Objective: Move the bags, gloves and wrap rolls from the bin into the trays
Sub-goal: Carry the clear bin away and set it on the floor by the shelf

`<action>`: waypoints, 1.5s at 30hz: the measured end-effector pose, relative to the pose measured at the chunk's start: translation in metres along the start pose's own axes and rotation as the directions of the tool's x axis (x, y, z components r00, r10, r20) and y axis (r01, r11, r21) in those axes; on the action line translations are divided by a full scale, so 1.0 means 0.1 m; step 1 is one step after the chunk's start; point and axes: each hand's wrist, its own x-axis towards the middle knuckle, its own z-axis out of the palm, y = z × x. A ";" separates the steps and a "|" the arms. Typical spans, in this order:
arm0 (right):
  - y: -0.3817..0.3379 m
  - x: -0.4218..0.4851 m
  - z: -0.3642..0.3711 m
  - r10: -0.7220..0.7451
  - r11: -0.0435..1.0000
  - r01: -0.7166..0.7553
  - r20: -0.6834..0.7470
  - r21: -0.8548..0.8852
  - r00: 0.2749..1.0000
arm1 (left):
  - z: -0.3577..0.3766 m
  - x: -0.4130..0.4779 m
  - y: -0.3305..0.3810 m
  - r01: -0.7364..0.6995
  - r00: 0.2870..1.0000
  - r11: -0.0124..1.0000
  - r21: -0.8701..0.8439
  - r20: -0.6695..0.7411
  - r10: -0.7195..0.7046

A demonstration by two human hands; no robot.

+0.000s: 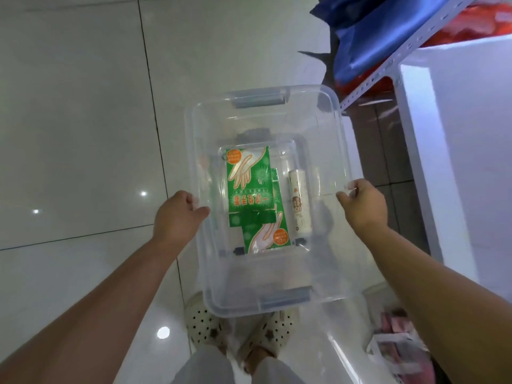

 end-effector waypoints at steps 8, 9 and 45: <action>0.27 0.38 0.27 -0.016 0.999 0.014 -0.042 -0.050 0.999 | 0.47 0.14 -0.05 -0.010 1.000 0.999 -0.047 0.001 0.010; 0.29 0.40 0.28 -0.011 0.999 0.008 -0.044 -0.054 0.999 | 0.49 0.14 -0.04 -0.010 1.000 0.999 -0.054 -0.003 0.010; 0.61 -2.10 -2.75 0.790 0.603 -0.469 -0.401 0.646 0.463 | -0.78 -1.94 3.04 -0.888 0.455 0.322 0.327 0.535 0.712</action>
